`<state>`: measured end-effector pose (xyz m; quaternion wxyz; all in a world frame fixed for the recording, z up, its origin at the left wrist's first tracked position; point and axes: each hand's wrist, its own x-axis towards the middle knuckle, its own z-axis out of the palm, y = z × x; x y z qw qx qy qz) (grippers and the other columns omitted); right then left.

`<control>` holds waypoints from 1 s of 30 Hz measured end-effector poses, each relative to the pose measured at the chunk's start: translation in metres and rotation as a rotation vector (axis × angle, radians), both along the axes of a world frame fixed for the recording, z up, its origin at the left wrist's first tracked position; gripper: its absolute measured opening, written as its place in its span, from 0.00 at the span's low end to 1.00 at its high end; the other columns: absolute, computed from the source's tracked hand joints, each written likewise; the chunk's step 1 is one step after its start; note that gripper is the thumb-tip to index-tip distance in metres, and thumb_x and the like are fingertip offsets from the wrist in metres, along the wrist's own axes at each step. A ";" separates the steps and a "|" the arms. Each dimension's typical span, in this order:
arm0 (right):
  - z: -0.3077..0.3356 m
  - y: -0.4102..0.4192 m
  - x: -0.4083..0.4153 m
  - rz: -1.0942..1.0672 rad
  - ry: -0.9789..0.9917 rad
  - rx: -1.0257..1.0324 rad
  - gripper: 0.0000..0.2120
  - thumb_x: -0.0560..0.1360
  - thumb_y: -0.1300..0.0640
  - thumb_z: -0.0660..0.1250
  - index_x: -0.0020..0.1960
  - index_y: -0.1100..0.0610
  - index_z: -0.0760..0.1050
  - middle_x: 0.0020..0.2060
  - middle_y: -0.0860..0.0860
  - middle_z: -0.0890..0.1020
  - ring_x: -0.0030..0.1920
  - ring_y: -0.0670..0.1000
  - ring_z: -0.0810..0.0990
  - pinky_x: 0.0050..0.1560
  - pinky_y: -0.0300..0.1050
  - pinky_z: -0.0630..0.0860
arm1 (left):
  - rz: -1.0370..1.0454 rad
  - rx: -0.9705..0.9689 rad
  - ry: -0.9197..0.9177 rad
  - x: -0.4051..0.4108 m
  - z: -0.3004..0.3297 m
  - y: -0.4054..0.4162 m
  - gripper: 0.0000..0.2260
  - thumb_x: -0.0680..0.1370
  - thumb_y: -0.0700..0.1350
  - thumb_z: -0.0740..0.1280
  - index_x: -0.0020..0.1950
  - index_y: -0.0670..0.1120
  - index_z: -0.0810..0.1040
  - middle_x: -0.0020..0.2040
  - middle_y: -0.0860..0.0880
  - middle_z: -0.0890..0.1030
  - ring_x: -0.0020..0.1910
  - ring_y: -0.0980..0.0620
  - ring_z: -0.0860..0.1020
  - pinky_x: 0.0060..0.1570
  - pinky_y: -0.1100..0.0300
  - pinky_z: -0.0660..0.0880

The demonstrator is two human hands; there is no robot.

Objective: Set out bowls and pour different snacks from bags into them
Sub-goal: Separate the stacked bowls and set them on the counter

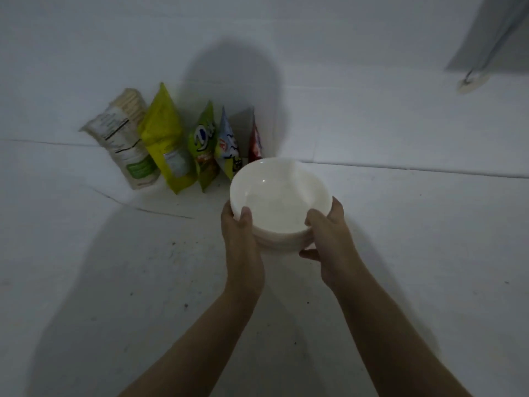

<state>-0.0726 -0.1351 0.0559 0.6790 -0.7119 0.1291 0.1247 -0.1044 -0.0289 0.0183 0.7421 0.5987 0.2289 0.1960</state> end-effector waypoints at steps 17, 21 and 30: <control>0.009 0.205 -0.157 0.247 0.034 0.065 0.29 0.75 0.64 0.60 0.71 0.41 0.61 0.53 0.42 0.72 0.52 0.48 0.73 0.57 0.61 0.78 | 0.129 0.130 0.178 -0.173 0.035 0.235 0.16 0.76 0.34 0.62 0.60 0.47 0.62 0.51 0.50 0.71 0.47 0.54 0.72 0.38 0.60 0.69; 0.004 0.263 -0.193 0.283 0.048 0.071 0.30 0.75 0.62 0.60 0.72 0.41 0.59 0.54 0.42 0.72 0.52 0.47 0.73 0.56 0.60 0.79 | 0.118 0.119 0.196 -0.206 0.032 0.296 0.16 0.76 0.33 0.59 0.60 0.46 0.62 0.49 0.52 0.70 0.46 0.56 0.70 0.37 0.60 0.68; -0.008 0.357 -0.251 0.301 0.087 0.071 0.31 0.76 0.62 0.63 0.74 0.43 0.57 0.59 0.46 0.70 0.61 0.55 0.71 0.57 0.60 0.79 | 0.108 0.142 0.307 -0.258 0.024 0.395 0.16 0.77 0.33 0.58 0.63 0.46 0.62 0.57 0.45 0.70 0.53 0.47 0.70 0.36 0.61 0.68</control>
